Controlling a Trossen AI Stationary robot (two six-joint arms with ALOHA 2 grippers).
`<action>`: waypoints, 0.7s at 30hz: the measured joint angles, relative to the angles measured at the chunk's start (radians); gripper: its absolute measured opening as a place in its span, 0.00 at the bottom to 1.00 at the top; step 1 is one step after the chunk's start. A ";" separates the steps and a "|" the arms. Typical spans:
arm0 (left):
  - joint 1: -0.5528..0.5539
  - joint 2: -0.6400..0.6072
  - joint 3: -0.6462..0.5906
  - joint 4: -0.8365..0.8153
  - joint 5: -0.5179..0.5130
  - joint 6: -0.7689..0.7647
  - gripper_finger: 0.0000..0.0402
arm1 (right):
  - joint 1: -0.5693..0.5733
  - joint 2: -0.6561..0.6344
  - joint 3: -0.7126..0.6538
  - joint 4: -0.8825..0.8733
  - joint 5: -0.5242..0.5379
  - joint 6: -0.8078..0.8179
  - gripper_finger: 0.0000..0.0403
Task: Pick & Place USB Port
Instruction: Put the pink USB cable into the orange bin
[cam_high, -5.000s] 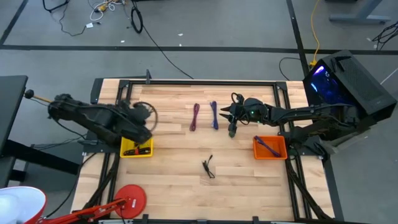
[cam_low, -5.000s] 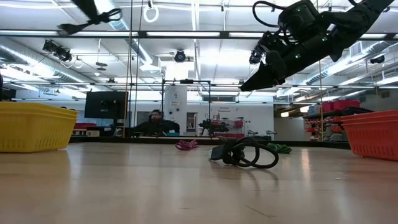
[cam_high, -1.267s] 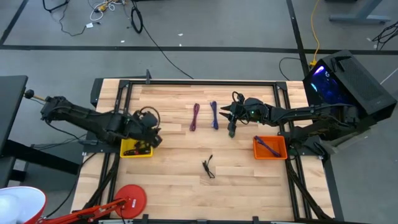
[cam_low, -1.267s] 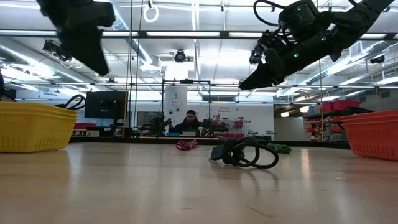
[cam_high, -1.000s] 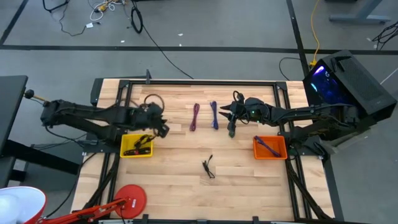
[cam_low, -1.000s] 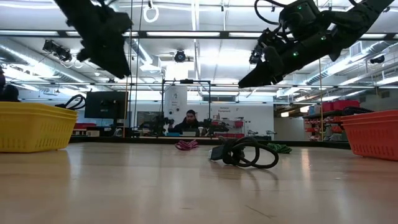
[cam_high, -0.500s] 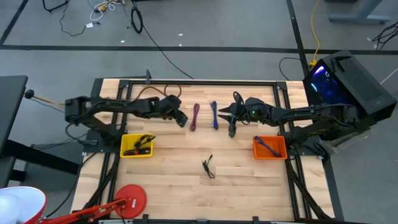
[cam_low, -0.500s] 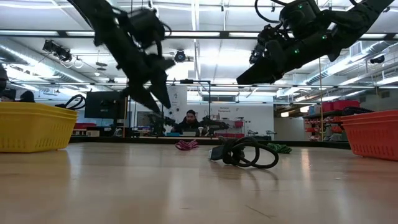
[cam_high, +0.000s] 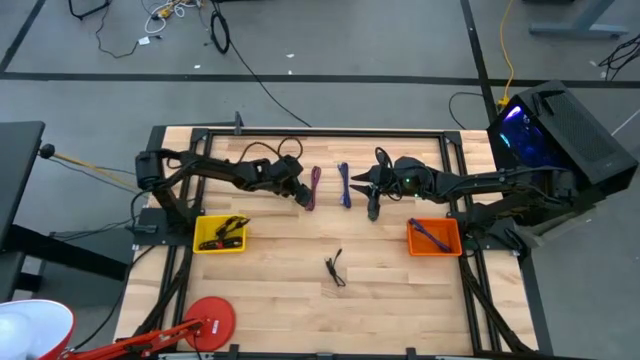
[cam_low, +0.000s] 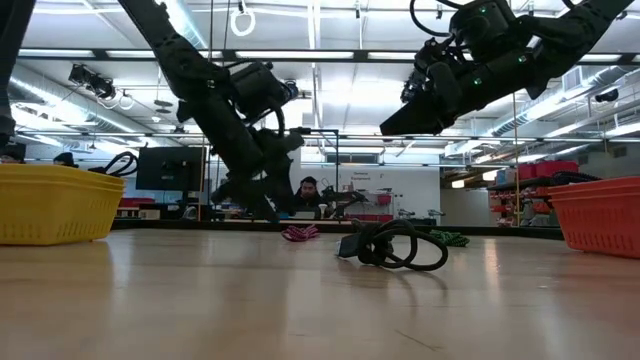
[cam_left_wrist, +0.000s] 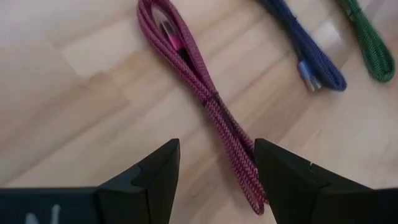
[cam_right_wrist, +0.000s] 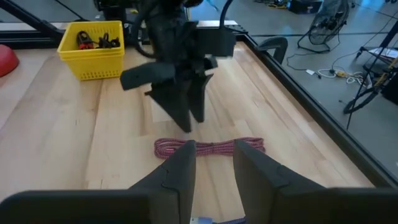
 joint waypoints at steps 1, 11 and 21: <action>-0.002 0.004 0.000 -0.006 0.003 -0.013 0.53 | 0.000 0.000 0.000 0.000 0.000 -0.001 0.27; -0.027 0.085 0.080 0.005 0.009 0.004 0.53 | 0.001 0.000 0.000 0.001 0.001 -0.008 0.27; -0.028 0.200 0.205 -0.112 -0.004 0.040 0.53 | 0.001 0.000 0.000 -0.020 0.000 -0.007 0.27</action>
